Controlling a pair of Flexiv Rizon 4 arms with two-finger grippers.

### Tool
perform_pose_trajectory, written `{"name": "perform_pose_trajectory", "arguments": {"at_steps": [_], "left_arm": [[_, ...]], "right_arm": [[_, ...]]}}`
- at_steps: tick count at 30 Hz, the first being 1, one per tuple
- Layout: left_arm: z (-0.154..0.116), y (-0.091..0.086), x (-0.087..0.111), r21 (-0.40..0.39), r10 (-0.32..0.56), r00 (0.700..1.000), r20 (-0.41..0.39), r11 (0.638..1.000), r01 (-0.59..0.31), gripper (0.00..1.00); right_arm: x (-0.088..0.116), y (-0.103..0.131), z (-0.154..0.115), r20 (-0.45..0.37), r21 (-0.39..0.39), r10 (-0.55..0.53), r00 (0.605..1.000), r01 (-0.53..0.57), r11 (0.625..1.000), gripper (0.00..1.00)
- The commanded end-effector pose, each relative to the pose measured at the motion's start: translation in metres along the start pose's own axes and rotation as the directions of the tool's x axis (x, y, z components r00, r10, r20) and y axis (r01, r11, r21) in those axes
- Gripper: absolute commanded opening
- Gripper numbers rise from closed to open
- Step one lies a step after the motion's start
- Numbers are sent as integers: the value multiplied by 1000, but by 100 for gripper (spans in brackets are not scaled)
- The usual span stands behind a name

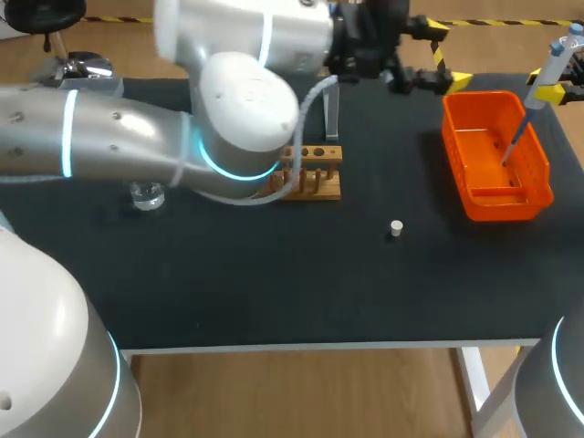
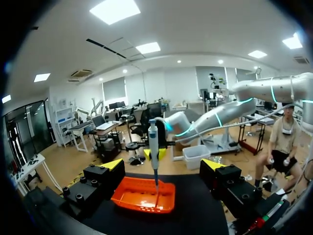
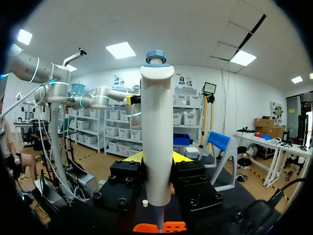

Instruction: Invert the test tube, pick up the pipette, mount the tip to pipette, aspirate from beaker and dispense into the tube, eject the tip, return the pipette, and cap with the stopper.

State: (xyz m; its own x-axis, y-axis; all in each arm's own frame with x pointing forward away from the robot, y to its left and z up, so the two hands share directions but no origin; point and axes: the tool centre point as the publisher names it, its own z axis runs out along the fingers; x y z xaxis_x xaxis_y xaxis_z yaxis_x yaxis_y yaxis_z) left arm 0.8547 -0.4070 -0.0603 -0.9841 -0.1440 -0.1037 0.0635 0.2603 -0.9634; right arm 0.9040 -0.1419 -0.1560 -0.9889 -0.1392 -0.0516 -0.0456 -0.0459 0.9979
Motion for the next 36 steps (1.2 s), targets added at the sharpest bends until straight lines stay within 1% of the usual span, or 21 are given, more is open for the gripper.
{"name": "perform_pose_trajectory", "arguments": {"at_steps": [1, 13, 14, 15, 16, 17, 18, 36], "left_arm": [[51, -4, 0, -5, -4, 1000, 9, 1000, 4, 100], [71, -12, -8, -5, -5, 1000, 5, 1000, 5, 100], [72, -13, -8, -6, -6, 1000, 5, 1000, 6, 93], [73, -13, -9, -7, -6, 1000, 6, 1000, 6, 81], [73, -13, -9, -9, -9, 1000, 12, 1000, 9, 42], [74, -13, -10, -9, -10, 1000, 14, 1000, 10, 5], [74, -13, -10, -9, -10, 1000, 14, 1000, 10, 0], [74, -13, -10, -9, -10, 1000, 14, 1000, 10, 0]], "right_arm": [[-1, 0, -2, -6, 0, 0, 1000, 0, 1000, 0], [-1, 0, -2, -6, 0, 0, 1000, 0, 1000, 0], [-1, 0, -2, -6, 0, 0, 1000, 0, 1000, 0], [-1, 0, -2, -6, 0, 0, 1000, 0, 1000, 0], [-1, 0, -2, -6, 0, 0, 1000, 0, 1000, 0], [-1, 0, -2, -6, 0, 0, 1000, 0, 1000, 0], [-1, 0, -2, -6, 0, 0, 1000, 0, 1000, 0], [-1, 0, -2, -6, 0, 0, 1000, 0, 1000, 0]]}}
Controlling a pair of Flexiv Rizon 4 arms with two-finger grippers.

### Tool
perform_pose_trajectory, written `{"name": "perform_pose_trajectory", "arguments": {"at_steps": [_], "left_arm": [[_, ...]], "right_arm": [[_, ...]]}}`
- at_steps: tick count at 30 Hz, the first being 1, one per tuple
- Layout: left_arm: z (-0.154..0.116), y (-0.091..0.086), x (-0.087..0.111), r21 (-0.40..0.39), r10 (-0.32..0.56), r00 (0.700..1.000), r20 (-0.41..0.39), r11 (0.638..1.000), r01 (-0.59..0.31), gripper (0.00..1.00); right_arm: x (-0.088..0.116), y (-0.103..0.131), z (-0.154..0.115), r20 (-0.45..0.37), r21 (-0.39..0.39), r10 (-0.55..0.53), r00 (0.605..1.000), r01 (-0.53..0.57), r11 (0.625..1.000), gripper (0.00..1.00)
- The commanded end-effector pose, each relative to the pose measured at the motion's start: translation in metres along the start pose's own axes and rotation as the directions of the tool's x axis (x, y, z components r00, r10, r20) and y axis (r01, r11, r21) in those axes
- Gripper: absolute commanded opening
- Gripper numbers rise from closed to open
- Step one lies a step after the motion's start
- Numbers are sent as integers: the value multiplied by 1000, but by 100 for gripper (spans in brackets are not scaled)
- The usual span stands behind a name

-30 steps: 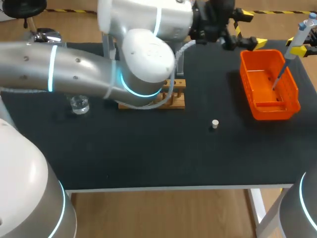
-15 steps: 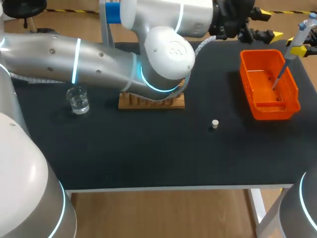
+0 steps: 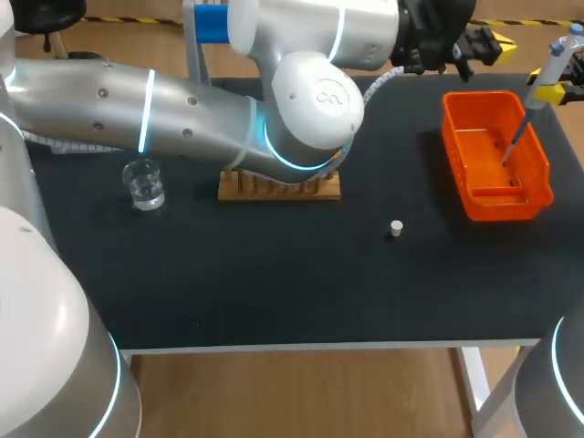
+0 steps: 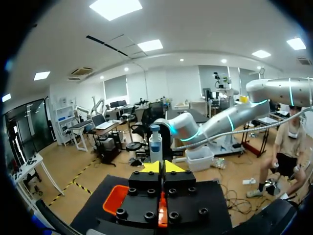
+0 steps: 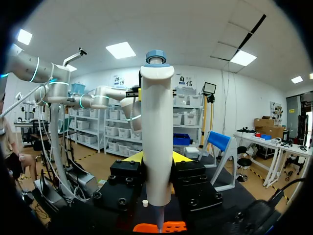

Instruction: Invert the test tube, pick up the pipette, mount the tip to pipette, aspirate from beaker and dispense into the tube, eject the tip, return the pipette, and cap with the stopper.

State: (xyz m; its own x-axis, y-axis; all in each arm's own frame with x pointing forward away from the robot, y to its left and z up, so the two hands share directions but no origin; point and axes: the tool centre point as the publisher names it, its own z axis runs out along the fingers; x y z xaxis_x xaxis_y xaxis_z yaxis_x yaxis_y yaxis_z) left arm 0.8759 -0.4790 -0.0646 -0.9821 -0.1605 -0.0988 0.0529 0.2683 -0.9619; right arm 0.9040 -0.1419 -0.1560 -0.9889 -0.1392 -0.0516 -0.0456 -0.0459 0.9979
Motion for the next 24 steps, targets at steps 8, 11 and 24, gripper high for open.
{"name": "perform_pose_trajectory", "arguments": {"at_steps": [8, 11, 24], "left_arm": [[1, 0, 0, 0, -1, 1000, -1, 1000, 1, 0], [1, 0, 0, 0, -1, 1000, -1, 1000, 1, 0], [6, -1, -1, 29, -23, 1000, -12, 999, 23, 0]], "right_arm": [[-1, 0, -2, -6, 0, 0, 1000, 0, 1000, 0], [-1, 0, -2, -6, 0, 0, 1000, 0, 1000, 0], [-1, 0, -2, -6, 0, 0, 1000, 0, 1000, 0]]}}
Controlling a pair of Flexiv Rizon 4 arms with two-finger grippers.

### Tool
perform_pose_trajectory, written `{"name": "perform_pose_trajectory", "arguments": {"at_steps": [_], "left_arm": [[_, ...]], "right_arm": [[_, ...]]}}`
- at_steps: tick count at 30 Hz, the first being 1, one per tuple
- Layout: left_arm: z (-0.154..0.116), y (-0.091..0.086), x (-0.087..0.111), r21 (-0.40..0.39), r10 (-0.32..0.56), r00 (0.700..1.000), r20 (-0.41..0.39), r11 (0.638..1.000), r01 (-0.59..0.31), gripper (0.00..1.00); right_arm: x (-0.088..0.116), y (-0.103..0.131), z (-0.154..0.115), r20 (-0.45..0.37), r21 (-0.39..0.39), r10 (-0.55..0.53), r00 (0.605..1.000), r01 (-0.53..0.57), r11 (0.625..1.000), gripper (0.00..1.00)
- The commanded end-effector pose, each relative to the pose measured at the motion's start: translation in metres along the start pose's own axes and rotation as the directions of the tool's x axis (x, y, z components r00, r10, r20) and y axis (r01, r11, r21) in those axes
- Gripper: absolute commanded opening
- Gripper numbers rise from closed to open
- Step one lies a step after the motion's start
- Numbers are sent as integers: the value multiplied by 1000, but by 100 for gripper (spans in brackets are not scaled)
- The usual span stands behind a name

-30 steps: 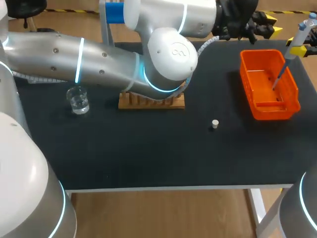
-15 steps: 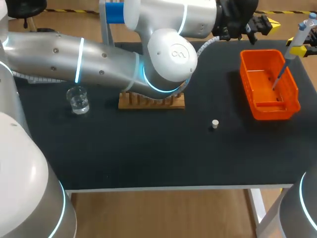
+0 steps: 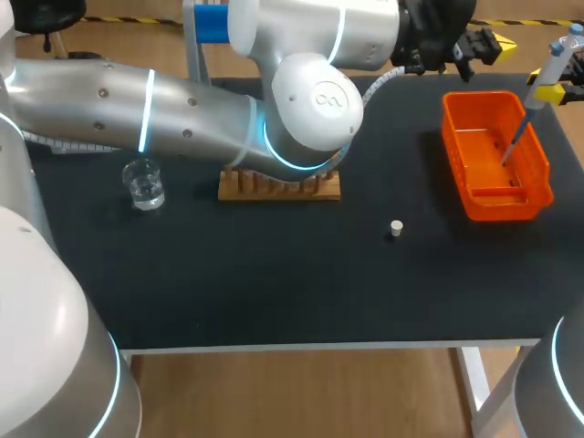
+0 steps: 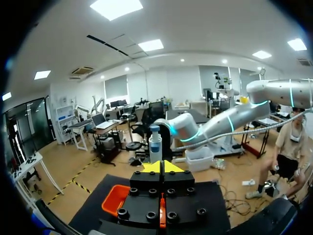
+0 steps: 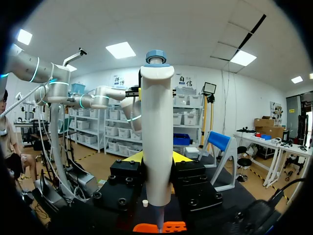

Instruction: Invert the test tube, pick up the pipette, mount the tip to pipette, aspirate from beaker and dispense into the tube, eject the tip, return the pipette, and cap with the stopper.

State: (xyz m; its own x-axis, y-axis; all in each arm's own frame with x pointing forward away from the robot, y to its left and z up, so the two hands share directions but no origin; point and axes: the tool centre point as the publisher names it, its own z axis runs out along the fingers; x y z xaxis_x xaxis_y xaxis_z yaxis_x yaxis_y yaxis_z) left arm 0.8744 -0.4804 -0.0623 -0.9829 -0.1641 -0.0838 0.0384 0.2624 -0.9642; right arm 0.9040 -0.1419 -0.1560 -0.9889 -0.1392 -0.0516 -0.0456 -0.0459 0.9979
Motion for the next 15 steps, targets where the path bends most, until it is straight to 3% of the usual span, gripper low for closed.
{"name": "perform_pose_trajectory", "arguments": {"at_steps": [1, 15], "left_arm": [[7, 1, -2, 33, -11, 1000, -14, 999, 12, 0], [32, -5, -7, 73, -39, 998, -42, 996, 42, 0]], "right_arm": [[-1, 0, -2, -6, 0, 0, 1000, 0, 1000, 0], [-1, 0, -2, -6, 0, 0, 1000, 0, 1000, 0]]}}
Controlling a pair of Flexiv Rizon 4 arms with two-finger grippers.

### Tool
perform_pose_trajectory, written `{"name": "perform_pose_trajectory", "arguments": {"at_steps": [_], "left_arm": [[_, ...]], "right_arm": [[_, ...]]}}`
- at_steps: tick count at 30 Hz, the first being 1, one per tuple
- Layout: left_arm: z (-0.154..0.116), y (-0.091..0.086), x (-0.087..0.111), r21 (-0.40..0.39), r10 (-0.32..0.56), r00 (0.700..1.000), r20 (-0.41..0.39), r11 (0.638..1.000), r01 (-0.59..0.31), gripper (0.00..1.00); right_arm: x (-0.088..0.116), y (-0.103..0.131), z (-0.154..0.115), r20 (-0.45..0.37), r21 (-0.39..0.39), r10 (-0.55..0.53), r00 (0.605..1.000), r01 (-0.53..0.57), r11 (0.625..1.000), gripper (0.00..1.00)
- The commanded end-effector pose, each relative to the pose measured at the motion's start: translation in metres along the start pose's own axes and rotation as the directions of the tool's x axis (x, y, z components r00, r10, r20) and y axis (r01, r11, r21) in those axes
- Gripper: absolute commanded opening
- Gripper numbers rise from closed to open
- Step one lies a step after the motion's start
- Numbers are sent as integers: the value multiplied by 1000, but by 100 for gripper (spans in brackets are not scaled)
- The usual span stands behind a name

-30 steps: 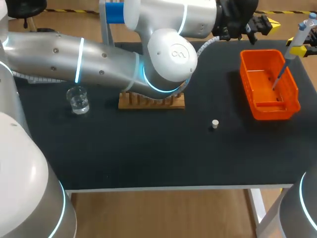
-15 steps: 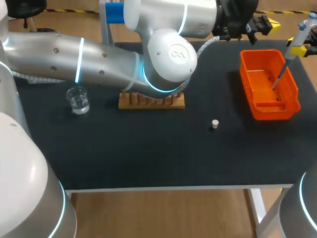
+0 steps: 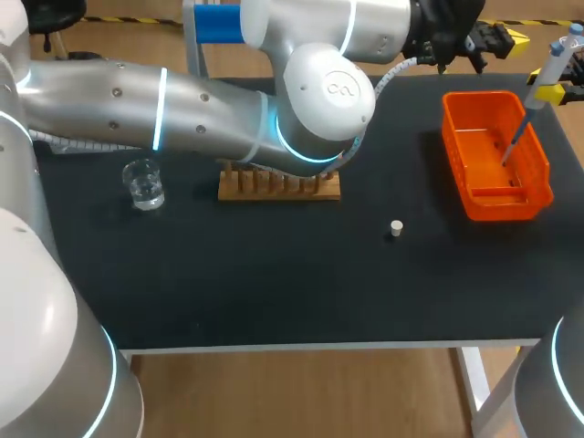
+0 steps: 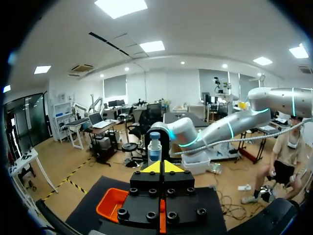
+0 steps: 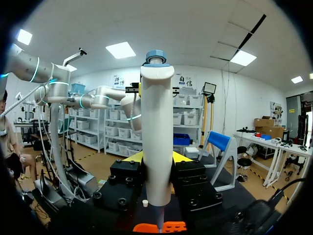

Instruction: Invert the test tube, pick up the pipette, mount the tip to pipette, aspirate from beaker and dispense into the tube, eject the tip, return the pipette, and cap with the stopper.

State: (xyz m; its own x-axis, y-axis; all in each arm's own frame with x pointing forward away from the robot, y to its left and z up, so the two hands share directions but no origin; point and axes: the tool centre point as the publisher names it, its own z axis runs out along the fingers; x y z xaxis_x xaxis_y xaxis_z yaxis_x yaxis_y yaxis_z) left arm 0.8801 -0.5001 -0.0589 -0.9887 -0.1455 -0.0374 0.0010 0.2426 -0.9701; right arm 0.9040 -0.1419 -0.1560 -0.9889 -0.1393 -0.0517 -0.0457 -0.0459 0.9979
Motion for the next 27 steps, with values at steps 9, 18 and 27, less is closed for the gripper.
{"name": "perform_pose_trajectory", "arguments": {"at_steps": [9, 18, 27], "left_arm": [[22, 0, -8, 99, -10, 1000, -20, 995, 12, 0], [33, -8, -12, 129, -12, 1000, -26, 992, 15, 0], [46, -15, -11, 138, -6, 999, -50, 990, 13, 0]], "right_arm": [[-1, 0, -2, -6, 0, 0, 1000, 0, 1000, 0], [-1, 0, -2, -6, 0, 0, 1000, 0, 1000, 0], [-1, 0, -2, -6, 0, 0, 1000, 0, 1000, 0]]}}
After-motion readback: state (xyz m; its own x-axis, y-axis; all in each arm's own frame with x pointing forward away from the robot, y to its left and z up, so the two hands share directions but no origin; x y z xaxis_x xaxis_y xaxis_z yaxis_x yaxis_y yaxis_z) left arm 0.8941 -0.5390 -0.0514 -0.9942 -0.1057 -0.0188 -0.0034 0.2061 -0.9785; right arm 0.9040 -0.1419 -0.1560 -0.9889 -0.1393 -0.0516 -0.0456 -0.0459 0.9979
